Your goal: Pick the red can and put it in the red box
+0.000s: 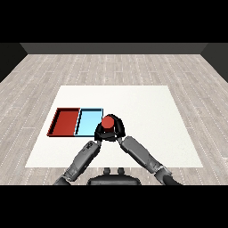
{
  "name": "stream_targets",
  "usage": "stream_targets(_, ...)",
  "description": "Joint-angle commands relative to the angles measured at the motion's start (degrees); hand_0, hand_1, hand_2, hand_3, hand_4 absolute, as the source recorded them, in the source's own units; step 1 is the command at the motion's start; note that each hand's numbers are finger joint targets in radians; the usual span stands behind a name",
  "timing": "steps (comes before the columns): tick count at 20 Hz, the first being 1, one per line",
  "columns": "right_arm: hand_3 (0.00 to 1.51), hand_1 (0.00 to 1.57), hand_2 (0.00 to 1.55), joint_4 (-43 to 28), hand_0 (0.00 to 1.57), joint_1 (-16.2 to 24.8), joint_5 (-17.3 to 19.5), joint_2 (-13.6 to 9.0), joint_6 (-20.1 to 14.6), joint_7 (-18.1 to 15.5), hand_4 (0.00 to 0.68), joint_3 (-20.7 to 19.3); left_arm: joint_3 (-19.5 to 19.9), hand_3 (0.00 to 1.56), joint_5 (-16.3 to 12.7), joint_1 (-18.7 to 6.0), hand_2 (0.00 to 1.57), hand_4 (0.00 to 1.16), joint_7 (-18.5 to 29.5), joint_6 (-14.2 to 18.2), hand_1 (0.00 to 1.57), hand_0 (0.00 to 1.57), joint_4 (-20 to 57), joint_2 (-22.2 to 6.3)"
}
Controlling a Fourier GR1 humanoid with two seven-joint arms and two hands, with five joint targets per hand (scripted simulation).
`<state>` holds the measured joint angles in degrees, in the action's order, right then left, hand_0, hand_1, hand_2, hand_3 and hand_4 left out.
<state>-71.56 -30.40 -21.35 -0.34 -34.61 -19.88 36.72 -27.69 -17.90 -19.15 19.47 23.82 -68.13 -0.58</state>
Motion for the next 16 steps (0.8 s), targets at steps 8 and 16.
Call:
stream_targets(8,1.38,1.46,1.45,-3.9,1.46,2.0,-0.4,0.3,-2.4,0.0,0.607,2.2,-2.8,1.41,2.9,0.3,1.51,1.00,-3.7,13.0,1.57,1.57,-3.6,0.5)
stream_targets(16,1.25,1.32,1.32,-4.0,1.32,-1.0,-5.9,0.3,-0.2,0.0,0.123,-0.6,0.5,1.44,2.4,-4.8,1.53,1.08,-3.3,13.6,1.57,1.57,0.2,0.5)
